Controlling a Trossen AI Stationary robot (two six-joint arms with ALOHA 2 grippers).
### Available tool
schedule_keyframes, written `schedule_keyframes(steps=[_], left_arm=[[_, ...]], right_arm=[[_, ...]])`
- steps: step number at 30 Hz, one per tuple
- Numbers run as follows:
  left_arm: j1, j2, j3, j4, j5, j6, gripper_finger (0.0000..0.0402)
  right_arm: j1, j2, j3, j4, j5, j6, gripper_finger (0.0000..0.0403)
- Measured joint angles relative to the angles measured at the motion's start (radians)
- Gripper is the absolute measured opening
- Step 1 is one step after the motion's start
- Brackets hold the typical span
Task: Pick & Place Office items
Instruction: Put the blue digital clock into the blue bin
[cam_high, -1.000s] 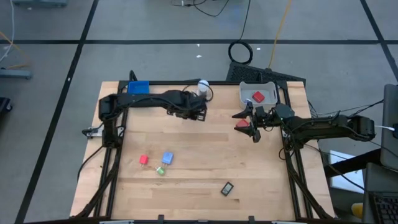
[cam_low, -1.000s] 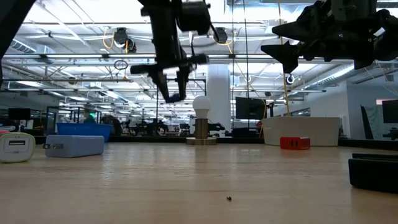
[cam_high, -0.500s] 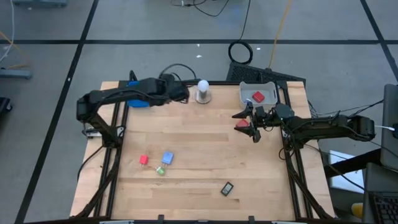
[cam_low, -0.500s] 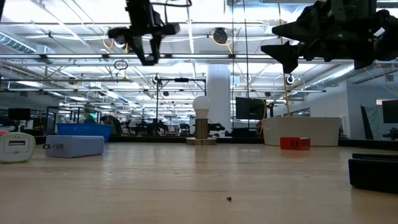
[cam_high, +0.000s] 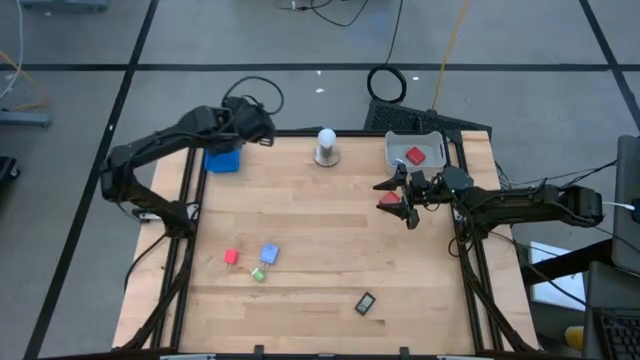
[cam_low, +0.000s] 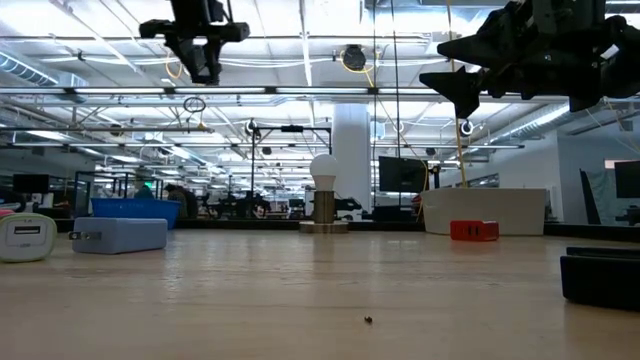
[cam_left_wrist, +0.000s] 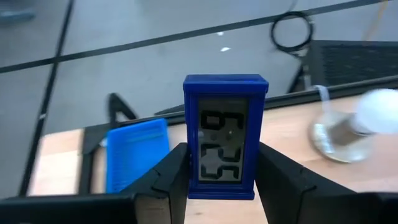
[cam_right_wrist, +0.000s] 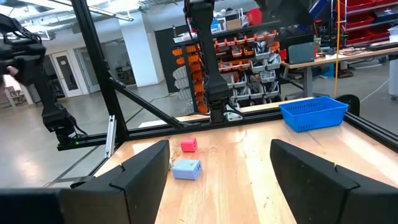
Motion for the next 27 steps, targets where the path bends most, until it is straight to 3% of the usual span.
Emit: schedule_keyframes(steps=[7, 11, 20, 27], left_arm=[[0.100, -0.021, -0.002, -0.128, -0.021, -0.016, 0.0152], [0.148, -0.029, -0.071, -0.111, -0.020, -0.018, 0.0158], [0.221, -0.211, -0.467, 0.360, 0.135, 0.070, 0.0147], [0.300, -0.296, -0.704, 0.555, 0.225, 0.094, 0.0150]], right_arm=[[0.000, 0.000, 0.000, 0.000, 0.000, 0.000, 0.0270], [0.000, 0.000, 0.000, 0.000, 0.000, 0.000, 0.0270], [0.000, 0.000, 0.000, 0.000, 0.000, 0.000, 0.0270], [0.000, 0.000, 0.000, 0.000, 0.000, 0.000, 0.0270]])
